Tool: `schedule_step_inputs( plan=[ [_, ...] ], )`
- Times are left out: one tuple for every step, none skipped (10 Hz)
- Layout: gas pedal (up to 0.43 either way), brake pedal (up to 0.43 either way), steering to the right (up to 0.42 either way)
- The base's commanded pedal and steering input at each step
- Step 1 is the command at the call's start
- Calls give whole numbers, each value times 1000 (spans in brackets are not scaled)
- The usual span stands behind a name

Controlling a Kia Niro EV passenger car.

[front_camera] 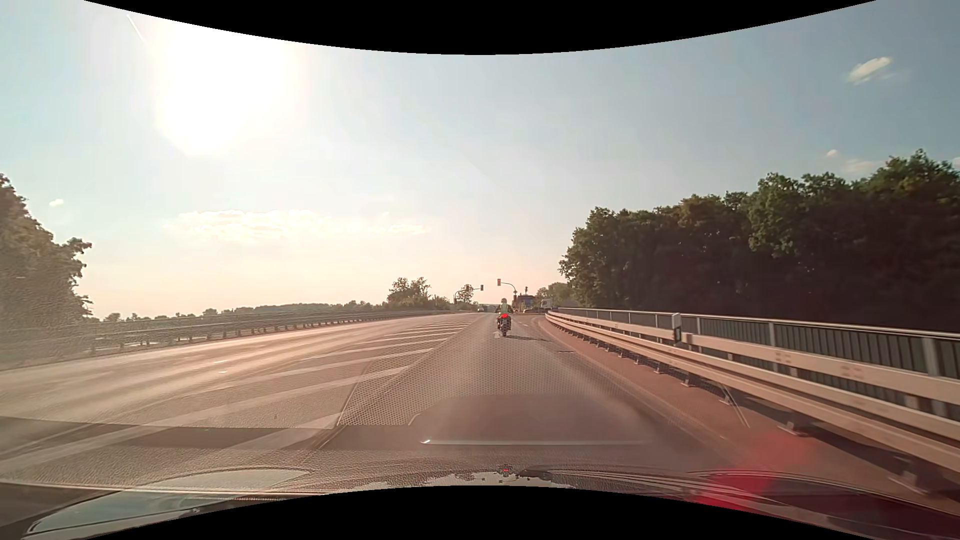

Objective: Follow the waypoints while adhering to traffic rules and regulations

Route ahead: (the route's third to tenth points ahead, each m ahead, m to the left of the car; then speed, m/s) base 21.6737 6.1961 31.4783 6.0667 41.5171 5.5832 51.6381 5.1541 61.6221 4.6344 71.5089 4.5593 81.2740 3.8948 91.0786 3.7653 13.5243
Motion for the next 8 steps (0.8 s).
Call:
schedule_step_inputs(
  plan=[
    [0, 85, 2],
    [0, 85, 2],
    [0, 79, 2],
    [0, 85, 2],
    [0, 85, 3],
    [0, 85, 3],
    [0, 85, 4],
    [0, 85, 4]
  ],
)
